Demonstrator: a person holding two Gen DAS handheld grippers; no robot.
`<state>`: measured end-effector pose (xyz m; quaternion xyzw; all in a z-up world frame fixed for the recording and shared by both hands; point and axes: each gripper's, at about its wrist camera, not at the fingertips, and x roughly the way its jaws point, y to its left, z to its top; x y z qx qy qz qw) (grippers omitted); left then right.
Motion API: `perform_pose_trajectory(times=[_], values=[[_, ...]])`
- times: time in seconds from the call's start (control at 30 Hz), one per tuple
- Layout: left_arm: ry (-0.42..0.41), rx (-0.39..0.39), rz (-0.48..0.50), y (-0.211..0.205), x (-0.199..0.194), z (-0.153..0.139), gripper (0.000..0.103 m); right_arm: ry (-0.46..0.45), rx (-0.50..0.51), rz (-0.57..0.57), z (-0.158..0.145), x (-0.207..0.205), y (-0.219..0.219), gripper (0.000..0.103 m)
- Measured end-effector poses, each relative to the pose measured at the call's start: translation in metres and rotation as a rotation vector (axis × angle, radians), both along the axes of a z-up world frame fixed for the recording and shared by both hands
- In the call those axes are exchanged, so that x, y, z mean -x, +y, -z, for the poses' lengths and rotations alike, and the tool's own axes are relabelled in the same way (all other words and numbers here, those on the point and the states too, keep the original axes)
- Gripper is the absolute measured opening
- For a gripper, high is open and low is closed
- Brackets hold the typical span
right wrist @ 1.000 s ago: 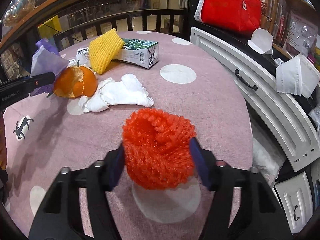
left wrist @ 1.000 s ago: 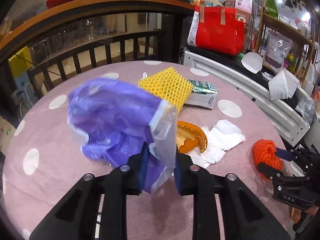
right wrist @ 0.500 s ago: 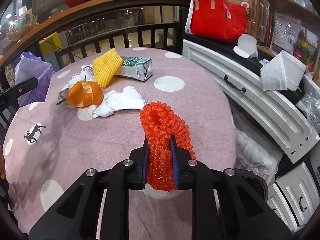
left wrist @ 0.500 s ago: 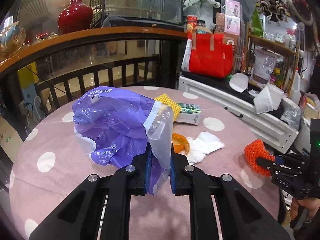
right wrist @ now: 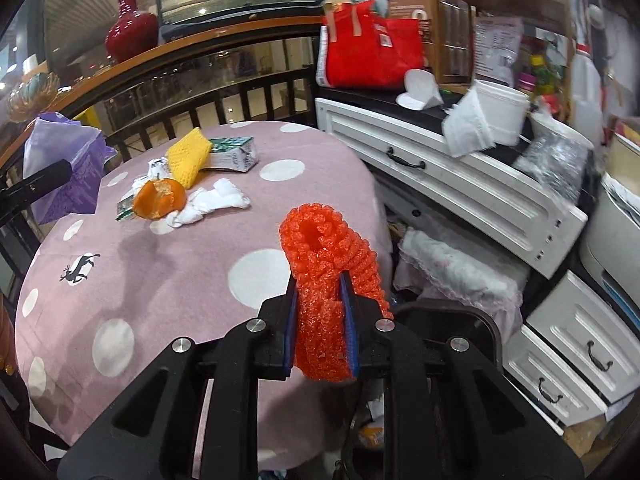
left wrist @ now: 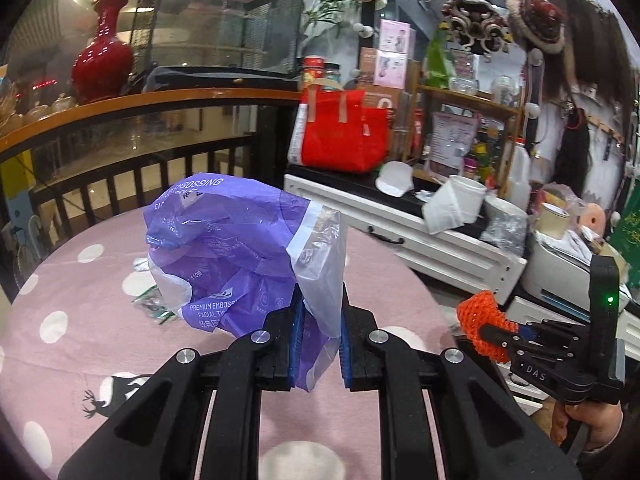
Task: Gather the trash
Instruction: 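Carry the orange mesh net over the bin and open the right tool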
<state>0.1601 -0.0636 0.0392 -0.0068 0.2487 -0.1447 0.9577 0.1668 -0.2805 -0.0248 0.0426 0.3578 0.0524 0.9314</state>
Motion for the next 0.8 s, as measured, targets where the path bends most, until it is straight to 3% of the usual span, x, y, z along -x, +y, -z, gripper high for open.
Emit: perform_pose_trajectory(times=[0.23,0.57,0.8], values=[[-0.009,0.007,0.107,-0.04,0.014,-0.001,0.015,0.076,0.0,0.111,0.025,0.028,-0.045,0.02],[-0.019,-0.006,0.227,-0.091,0.031,-0.003,0.015,0.264,-0.022,0.27,0.104,0.035,-0.099,0.02],[-0.012,-0.019,0.291,-0.117,0.04,0.001,0.015,0.38,-0.078,0.297,0.155,0.032,-0.114,0.023]])
